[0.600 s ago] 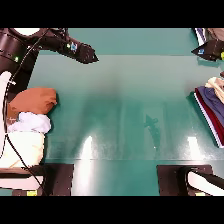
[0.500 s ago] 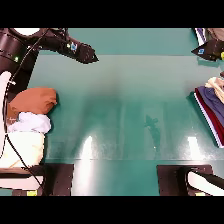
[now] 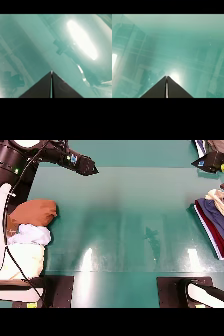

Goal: Fold the shirts.

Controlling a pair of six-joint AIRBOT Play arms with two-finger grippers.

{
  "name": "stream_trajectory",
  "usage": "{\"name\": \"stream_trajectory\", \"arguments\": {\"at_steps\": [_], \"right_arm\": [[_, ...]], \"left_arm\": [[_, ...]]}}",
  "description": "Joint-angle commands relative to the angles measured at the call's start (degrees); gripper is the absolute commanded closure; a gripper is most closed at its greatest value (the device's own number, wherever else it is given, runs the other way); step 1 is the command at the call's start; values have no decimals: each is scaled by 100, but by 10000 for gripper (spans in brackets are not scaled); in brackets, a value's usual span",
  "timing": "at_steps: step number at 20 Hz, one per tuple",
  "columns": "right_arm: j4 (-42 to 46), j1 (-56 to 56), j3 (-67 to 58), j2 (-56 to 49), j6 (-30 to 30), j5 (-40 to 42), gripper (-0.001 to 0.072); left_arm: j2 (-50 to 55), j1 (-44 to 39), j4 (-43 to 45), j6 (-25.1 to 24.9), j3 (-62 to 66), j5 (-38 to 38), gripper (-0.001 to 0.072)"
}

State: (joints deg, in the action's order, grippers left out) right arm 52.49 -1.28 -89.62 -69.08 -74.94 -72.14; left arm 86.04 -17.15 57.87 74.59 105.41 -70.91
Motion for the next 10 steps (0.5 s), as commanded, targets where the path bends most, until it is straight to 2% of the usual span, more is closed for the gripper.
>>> {"name": "stream_trajectory", "arguments": {"at_steps": [1,4,5,10], "right_arm": [[0,-2,-4,0,-2,-24,696],[0,-2,-4,-2,-2,-46,697],[2,-2,-4,0,-2,-46,696],[2,-2,-4,0,-2,-66,696]], "left_arm": [[2,-2,-11,13,0,24,681],[0,2,-105,-2,4,564,681],[-17,85,13,39,7,535,681],[-461,1464,1370,474,-44,-577,682]]}}
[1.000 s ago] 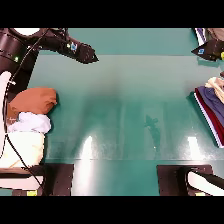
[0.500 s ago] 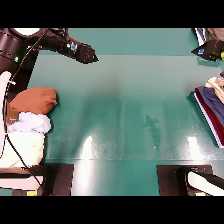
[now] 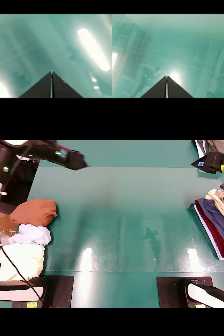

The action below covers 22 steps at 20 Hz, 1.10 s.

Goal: Fold the shirts.

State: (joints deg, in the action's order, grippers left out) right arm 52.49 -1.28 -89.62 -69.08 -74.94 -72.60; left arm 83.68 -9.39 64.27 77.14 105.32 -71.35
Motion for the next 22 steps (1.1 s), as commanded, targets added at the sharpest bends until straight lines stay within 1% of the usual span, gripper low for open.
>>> {"name": "stream_trajectory", "arguments": {"at_steps": [1,4,6,7,8,9,11,15,17,18,20,21,22], "right_arm": [[0,-2,-4,0,-2,-17,696],[2,-2,-4,0,-2,-17,696],[0,-2,-4,0,-2,0,696],[0,-2,-4,0,-2,0,696],[0,-2,-4,0,-2,0,696],[-2,0,-4,0,-2,0,696],[-2,0,-4,-2,-2,4,696],[-2,0,-4,-2,-4,2,696],[-2,0,-4,-2,-2,4,696],[-2,0,-2,-2,-4,13,697],[-2,0,-4,-2,-4,66,696],[-2,0,-4,0,-4,63,696],[-4,0,-4,0,-4,63,697]], "left_arm": [[-372,1106,754,251,-164,-625,682],[-772,2282,824,280,-866,-782,681],[-841,2903,885,188,-1421,-1019,680],[-839,3119,885,190,-1757,-1005,632],[-839,3250,885,197,-2094,-874,244],[-839,3322,885,260,-2463,-638,-2],[-813,3322,922,238,-3062,-201,7],[-809,3324,931,238,-4116,1134,7],[-809,3322,931,240,-4496,1541,20],[-809,3324,933,238,-4610,1646,141],[-815,3322,922,238,-4649,1692,406],[-817,3322,898,238,-4623,1668,565],[-828,3322,863,238,-4577,1628,683]]}}
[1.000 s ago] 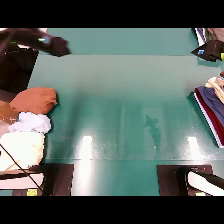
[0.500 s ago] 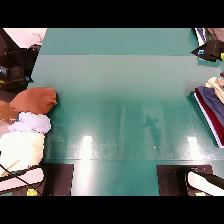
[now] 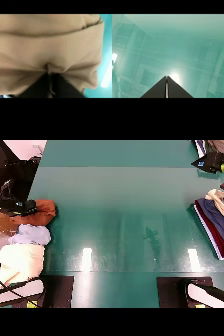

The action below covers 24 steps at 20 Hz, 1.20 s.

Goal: Fold the shirts.

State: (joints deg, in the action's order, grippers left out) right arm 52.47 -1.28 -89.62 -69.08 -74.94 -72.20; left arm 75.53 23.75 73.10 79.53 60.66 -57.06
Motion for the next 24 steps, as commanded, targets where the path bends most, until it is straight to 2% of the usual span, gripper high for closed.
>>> {"name": "stream_trajectory", "arguments": {"at_steps": [1,4,7,9,11,13,16,19,23,24], "right_arm": [[-11,0,-4,0,-4,28,696],[-48,-2,-129,13,-66,179,697],[-44,-2,-756,11,-94,354,697],[-31,-2,-1220,11,-94,483,696],[-24,-2,-1606,11,-92,592,696],[-26,-2,-1897,11,-92,632,697],[-26,-2,-2124,11,-92,619,697],[-28,-2,-2142,11,-94,577,697],[-28,-2,-2144,11,-92,498,696],[-28,-2,-2144,11,-94,433,697]], "left_arm": [[-37,9,-79,-2,-33,118,681],[-334,-92,-352,-17,634,-219,682],[-927,-612,-533,-424,1937,-575,682],[-1152,-1248,-551,-763,2999,-1185,682],[-1174,-2000,-625,-802,3969,-1725,682],[-1172,-2813,-793,-861,4540,-1773,681],[-1106,-3840,-1515,-1294,4631,-1705,681],[-699,-4557,-1521,-1294,4599,-1825,681],[297,-5112,-1523,-1198,4597,-2170,668],[577,-5215,-1523,-1132,4597,-2218,371]]}}
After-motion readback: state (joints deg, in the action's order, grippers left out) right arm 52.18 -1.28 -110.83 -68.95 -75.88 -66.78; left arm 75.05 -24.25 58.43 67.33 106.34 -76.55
